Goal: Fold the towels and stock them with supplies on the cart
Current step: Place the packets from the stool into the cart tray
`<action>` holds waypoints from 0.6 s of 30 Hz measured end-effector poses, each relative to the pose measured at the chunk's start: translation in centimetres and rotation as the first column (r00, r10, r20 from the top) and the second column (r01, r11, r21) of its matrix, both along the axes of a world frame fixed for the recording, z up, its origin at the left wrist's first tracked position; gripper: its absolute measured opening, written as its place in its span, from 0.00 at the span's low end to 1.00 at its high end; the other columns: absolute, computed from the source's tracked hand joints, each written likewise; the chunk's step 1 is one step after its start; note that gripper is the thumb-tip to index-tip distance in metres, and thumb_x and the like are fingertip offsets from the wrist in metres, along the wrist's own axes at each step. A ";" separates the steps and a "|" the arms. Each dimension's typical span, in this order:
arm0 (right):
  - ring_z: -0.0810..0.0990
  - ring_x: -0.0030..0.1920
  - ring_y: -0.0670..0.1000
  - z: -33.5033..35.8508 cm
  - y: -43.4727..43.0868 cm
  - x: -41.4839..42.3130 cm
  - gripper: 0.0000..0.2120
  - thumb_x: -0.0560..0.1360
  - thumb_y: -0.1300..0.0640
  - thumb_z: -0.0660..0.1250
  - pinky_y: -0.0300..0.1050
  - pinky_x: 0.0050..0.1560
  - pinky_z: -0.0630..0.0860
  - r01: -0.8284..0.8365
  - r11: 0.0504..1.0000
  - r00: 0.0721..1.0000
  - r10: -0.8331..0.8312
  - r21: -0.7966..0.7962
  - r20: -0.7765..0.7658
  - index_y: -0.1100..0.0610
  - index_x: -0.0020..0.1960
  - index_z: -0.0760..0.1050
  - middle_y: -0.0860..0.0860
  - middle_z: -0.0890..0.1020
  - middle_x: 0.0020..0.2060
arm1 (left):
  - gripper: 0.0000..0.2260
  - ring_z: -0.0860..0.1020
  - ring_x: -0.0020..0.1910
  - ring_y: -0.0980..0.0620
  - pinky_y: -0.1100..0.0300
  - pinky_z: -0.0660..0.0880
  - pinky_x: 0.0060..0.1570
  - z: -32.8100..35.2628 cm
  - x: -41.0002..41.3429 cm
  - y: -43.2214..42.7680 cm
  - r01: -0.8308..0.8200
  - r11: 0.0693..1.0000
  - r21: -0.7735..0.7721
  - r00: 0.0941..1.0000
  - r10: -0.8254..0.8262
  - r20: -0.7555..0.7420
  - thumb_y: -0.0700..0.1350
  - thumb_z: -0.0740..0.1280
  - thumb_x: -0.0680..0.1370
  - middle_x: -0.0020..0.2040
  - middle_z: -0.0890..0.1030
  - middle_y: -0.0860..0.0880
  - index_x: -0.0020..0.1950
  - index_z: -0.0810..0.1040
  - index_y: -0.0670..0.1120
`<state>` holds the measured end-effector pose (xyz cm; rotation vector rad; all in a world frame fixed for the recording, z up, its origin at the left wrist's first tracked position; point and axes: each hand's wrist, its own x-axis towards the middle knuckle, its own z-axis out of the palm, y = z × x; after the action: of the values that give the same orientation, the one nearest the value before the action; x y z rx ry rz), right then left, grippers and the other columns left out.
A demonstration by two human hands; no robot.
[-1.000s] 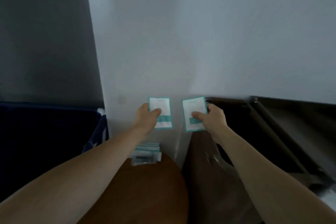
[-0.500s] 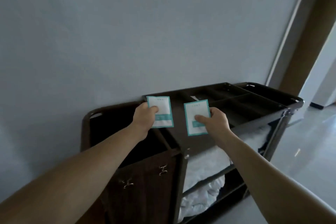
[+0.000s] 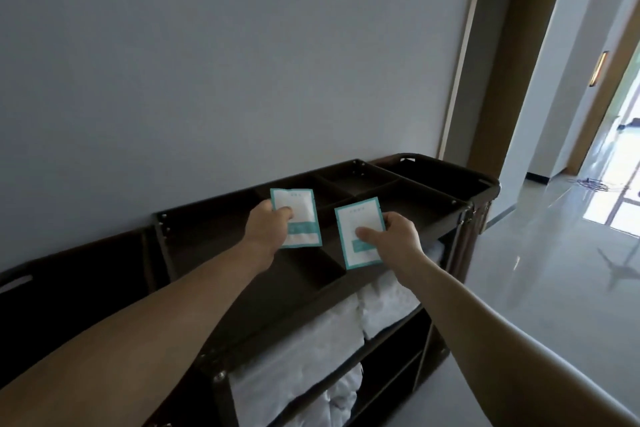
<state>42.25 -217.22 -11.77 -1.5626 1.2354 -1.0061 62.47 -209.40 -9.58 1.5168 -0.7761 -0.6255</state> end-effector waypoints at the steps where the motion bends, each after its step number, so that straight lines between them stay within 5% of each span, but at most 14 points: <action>1: 0.84 0.39 0.47 -0.1 -1.3 0.5 0.13 0.72 0.56 0.78 0.37 0.30 0.76 -0.009 1.000 1.000 0.009 -0.003 -0.016 0.54 0.52 0.76 0.50 0.84 0.43 | 0.04 0.81 0.41 0.47 0.59 0.77 0.34 -0.1 0.7 -1.4 -0.019 1.000 -0.002 1.000 0.019 -0.002 0.37 0.63 0.78 0.46 0.81 0.44 0.50 0.78 0.43; 4: 0.84 0.38 0.46 -0.1 -5.3 2.2 0.13 0.72 0.56 0.77 0.34 0.28 0.75 -0.023 1.000 0.999 0.023 0.004 -0.048 0.54 0.53 0.76 0.50 0.83 0.44 | 0.06 0.81 0.41 0.45 0.56 0.77 0.37 0.0 3.1 -5.7 -0.078 0.997 -0.015 0.996 0.078 -0.045 0.36 0.63 0.78 0.45 0.81 0.42 0.52 0.78 0.40; 12: 0.85 0.43 0.50 0.8 -16.0 8.1 0.16 0.72 0.57 0.77 0.45 0.41 0.82 -0.074 0.997 0.990 0.073 -0.012 -0.119 0.58 0.56 0.76 0.53 0.84 0.47 | 0.04 0.80 0.36 0.47 0.60 0.75 0.30 0.0 8.7 -13.4 -0.173 0.985 0.013 0.983 0.173 -0.055 0.36 0.64 0.78 0.41 0.80 0.43 0.44 0.76 0.42; 18: 0.84 0.47 0.54 -1.5 -22.9 15.6 0.12 0.71 0.59 0.76 0.54 0.52 0.82 -0.228 0.974 0.956 0.227 0.015 -0.188 0.50 0.39 0.73 0.54 0.84 0.45 | 0.07 0.82 0.42 0.43 0.52 0.80 0.42 -1.2 12.9 -15.8 -0.318 0.946 0.066 0.948 0.318 0.013 0.37 0.64 0.76 0.45 0.82 0.42 0.52 0.79 0.39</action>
<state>57.80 -240.16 -13.27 -1.7922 1.1459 -0.7284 75.41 -225.24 -10.80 1.6607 -0.4984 -0.4106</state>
